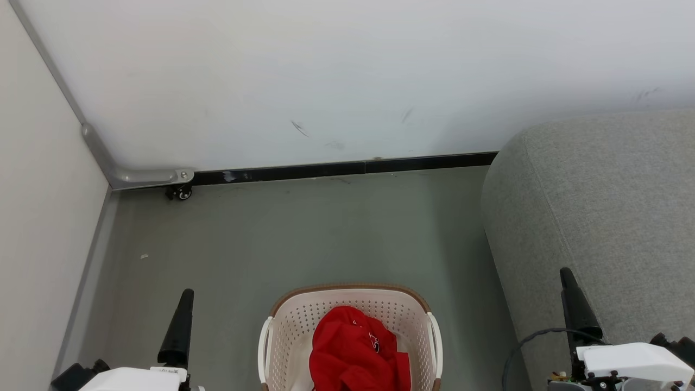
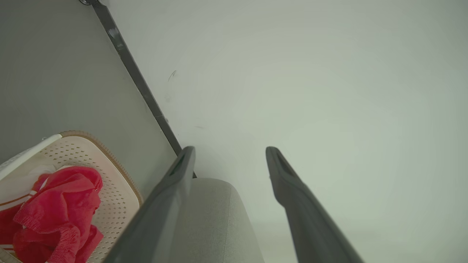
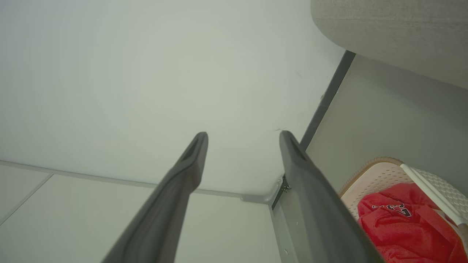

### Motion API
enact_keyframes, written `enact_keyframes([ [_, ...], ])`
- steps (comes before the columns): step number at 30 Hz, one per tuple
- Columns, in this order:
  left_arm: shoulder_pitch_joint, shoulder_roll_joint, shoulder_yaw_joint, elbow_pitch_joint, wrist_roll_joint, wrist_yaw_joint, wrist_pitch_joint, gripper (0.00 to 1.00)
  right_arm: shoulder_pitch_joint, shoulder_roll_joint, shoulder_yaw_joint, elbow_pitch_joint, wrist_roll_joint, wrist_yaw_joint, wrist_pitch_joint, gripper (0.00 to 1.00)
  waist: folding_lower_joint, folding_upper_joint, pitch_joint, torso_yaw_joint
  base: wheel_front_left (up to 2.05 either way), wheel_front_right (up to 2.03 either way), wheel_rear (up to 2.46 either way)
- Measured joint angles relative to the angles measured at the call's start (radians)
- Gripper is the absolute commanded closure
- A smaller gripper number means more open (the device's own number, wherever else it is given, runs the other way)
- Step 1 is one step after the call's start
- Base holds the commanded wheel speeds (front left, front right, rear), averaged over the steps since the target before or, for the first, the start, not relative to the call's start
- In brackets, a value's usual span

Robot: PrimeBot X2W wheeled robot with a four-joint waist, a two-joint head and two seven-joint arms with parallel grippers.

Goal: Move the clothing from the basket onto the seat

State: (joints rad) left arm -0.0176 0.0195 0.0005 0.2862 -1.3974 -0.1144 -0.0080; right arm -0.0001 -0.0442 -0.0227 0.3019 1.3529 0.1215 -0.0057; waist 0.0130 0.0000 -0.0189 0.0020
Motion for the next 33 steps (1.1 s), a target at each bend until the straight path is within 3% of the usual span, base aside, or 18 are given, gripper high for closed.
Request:
enact_keyframes([
  [6, 0.0, 0.003, -0.018, -0.02, 0.098, 0.002, -0.021, 0.0, 0.0, -0.015, 0.01, 0.0, -0.107, 0.0, -0.022, 0.0, 0.0036, 0.0001, -0.007, 0.001, 0.0, 0.0, 0.0],
  [14, 0.0, 0.007, -0.049, -0.041, 0.26, 0.019, -0.047, 0.0, -0.001, -0.015, 0.035, 0.006, -0.236, 0.0, -0.049, 0.0, 0.0042, 0.0, -0.012, 0.001, 0.0, 0.0, 0.0],
  [33, 0.0, 0.038, -0.16, -0.071, 0.66, 0.072, -0.112, 0.0, -0.005, -0.011, 0.07, 0.034, -0.513, 0.001, -0.109, 0.0, -0.0096, 0.0, -0.002, 0.0, 0.0, 0.0, 0.0],
])
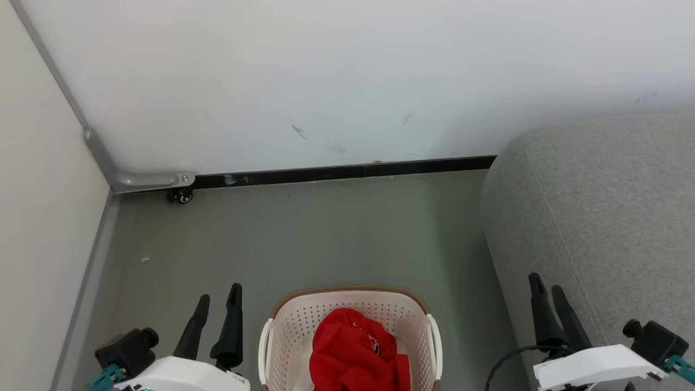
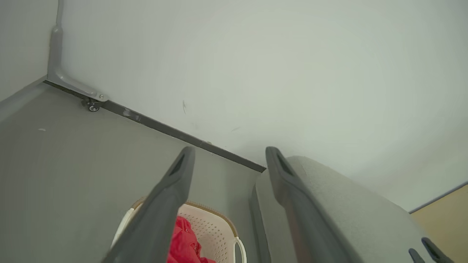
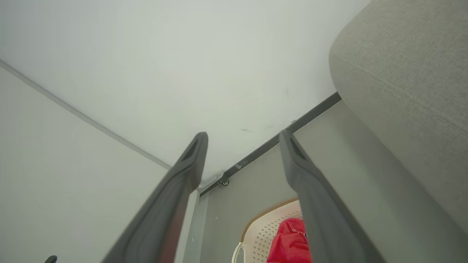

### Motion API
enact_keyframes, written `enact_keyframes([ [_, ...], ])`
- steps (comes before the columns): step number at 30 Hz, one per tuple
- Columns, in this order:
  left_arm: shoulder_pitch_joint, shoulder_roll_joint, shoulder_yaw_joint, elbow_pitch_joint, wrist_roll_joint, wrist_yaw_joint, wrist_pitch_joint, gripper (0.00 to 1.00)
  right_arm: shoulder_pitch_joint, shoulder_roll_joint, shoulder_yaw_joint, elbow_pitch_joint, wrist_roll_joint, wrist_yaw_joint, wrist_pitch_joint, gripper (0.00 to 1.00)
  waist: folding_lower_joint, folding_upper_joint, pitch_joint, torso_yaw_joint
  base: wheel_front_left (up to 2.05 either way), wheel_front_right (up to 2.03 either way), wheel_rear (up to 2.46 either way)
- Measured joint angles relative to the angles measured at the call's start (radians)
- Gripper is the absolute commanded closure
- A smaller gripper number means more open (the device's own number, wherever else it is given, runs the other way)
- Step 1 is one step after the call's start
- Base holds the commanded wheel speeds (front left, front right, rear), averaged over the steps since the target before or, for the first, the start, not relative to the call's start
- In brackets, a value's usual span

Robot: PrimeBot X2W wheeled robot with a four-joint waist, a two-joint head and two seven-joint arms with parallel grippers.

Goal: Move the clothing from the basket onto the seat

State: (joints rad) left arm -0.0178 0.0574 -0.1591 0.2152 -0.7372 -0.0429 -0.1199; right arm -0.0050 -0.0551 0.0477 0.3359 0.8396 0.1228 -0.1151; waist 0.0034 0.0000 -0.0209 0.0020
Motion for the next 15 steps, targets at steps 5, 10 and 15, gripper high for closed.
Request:
enact_keyframes([
  [5, 0.0, 0.005, -0.03, -0.001, 0.098, 0.01, -0.02, 0.0, -0.001, 0.001, 0.01, 0.005, -0.065, 0.0, -0.011, 0.0, -0.0015, 0.0, 0.003, 0.0, 0.0, 0.0, 0.0],
  [10, 0.0, 0.012, -0.061, -0.001, 0.202, 0.031, -0.038, 0.0, -0.006, 0.003, 0.021, 0.016, -0.132, 0.0, -0.025, 0.0, -0.002, 0.0, 0.005, 0.0, 0.0, 0.0, 0.0],
  [15, 0.0, 0.026, -0.088, 0.004, 0.3, 0.051, -0.056, 0.0, -0.02, 0.003, 0.028, 0.019, -0.198, 0.0, -0.037, 0.0, -0.0022, 0.0, 0.006, 0.0, 0.0, 0.0, 0.0],
])
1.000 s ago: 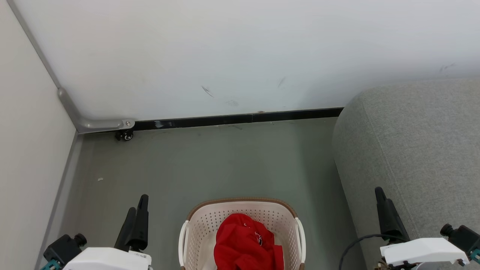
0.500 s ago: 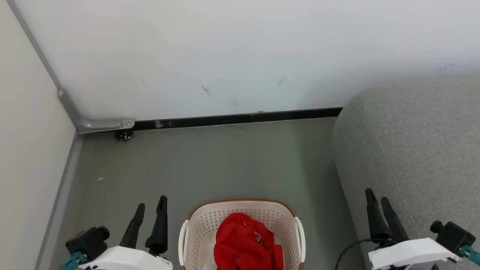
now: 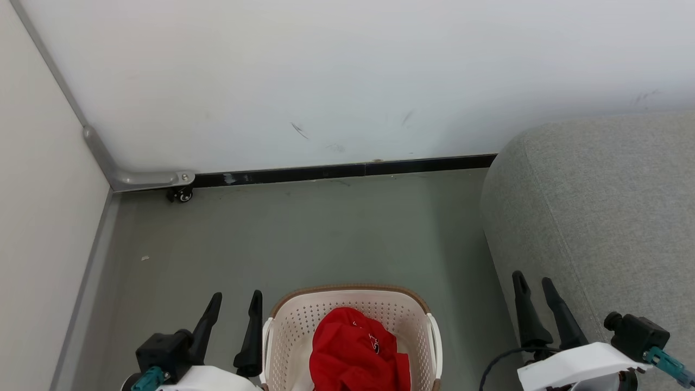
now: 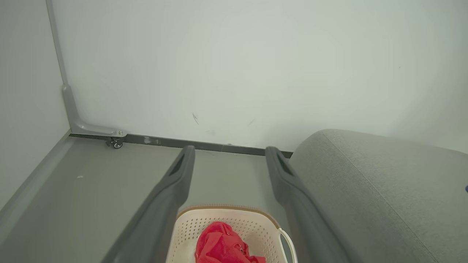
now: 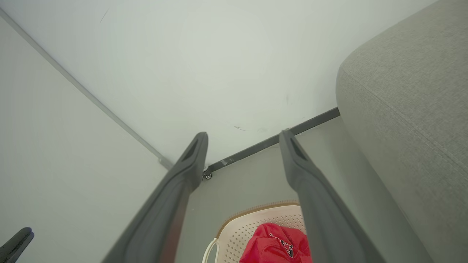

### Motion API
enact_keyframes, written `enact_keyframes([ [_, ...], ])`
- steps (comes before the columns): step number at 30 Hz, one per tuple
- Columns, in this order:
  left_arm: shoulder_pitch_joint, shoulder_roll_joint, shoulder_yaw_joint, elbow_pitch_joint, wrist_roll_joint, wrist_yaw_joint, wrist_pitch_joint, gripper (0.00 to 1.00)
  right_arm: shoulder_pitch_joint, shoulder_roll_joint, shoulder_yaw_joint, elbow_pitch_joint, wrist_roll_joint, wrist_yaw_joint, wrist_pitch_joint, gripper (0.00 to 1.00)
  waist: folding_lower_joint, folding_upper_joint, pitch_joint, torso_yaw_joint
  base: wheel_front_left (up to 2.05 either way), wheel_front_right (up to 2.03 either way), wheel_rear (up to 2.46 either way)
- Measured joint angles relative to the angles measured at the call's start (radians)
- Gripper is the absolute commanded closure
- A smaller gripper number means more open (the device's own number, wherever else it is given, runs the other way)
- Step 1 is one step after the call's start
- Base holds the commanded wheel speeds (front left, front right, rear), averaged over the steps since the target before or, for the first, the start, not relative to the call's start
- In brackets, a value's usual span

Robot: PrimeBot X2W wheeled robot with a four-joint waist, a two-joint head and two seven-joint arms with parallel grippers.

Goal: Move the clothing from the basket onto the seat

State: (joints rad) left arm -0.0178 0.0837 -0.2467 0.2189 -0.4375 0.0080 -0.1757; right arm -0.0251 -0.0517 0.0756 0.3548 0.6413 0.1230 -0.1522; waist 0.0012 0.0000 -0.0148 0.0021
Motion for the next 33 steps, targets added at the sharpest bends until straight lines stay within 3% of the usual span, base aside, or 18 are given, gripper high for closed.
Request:
enact_keyframes([
  [20, 0.0, 0.001, -0.055, 0.055, 0.307, 0.101, -0.072, 0.0, -0.001, 0.001, 0.029, 0.012, -0.267, 0.0, -0.067, 0.0, -0.0006, 0.0, 0.0, -0.002, 0.0, 0.0, 0.0],
  [33, -0.003, -0.014, -0.033, 0.077, 0.296, 0.125, -0.072, 0.0, -0.001, 0.001, 0.016, 0.013, -0.288, 0.0, -0.074, 0.0, -0.0007, 0.0, 0.0, -0.005, 0.0, 0.0, 0.0],
])
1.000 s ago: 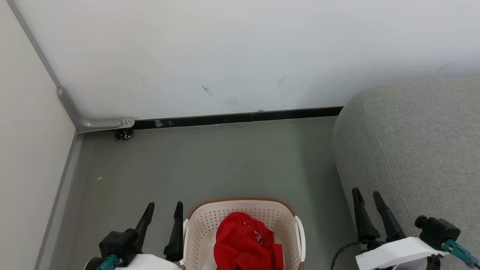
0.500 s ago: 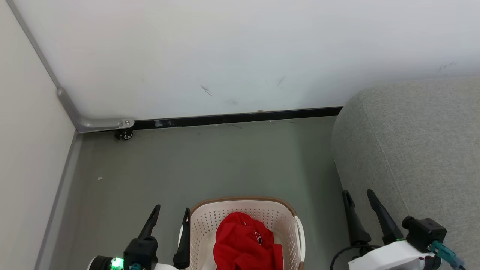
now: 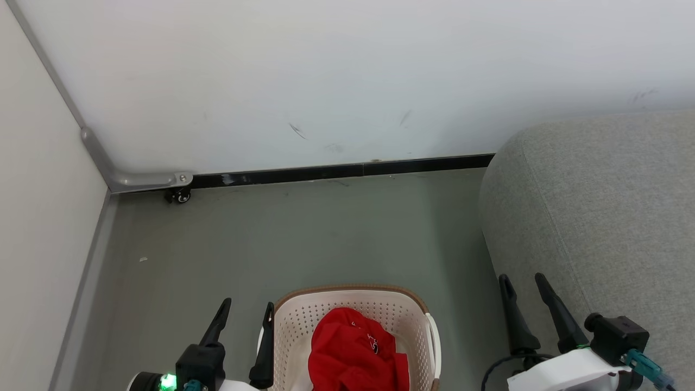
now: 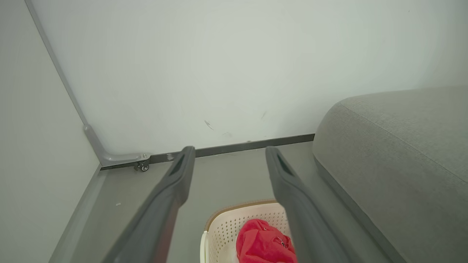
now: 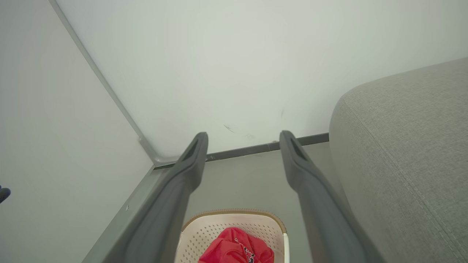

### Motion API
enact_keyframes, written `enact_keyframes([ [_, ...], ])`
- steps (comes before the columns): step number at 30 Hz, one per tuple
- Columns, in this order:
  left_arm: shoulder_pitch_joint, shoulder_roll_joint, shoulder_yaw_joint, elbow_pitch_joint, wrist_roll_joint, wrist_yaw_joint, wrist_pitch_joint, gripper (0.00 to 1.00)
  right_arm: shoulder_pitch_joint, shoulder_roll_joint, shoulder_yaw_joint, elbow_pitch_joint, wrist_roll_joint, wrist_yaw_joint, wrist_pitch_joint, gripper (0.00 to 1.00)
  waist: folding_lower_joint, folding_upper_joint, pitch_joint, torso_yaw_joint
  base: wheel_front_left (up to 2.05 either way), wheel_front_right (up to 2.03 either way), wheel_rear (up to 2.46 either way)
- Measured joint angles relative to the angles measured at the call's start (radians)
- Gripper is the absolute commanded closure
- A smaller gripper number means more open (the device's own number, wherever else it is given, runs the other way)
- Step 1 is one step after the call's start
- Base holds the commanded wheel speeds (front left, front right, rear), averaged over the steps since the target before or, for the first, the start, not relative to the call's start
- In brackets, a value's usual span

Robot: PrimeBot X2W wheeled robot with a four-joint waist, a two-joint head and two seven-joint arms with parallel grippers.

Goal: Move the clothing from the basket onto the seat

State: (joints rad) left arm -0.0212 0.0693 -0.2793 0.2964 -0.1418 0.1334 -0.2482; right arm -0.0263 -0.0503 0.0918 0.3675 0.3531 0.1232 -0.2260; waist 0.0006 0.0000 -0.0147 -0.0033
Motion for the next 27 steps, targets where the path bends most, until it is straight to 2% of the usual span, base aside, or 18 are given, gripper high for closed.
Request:
enact_keyframes([
  [27, -0.012, -0.005, 0.041, 0.023, -0.007, 0.016, 0.0, 0.0, 0.002, 0.001, -0.023, -0.006, -0.002, 0.0, -0.012, 0.0, -0.0002, 0.0, 0.009, -0.006, 0.0, 0.0, 0.0],
])
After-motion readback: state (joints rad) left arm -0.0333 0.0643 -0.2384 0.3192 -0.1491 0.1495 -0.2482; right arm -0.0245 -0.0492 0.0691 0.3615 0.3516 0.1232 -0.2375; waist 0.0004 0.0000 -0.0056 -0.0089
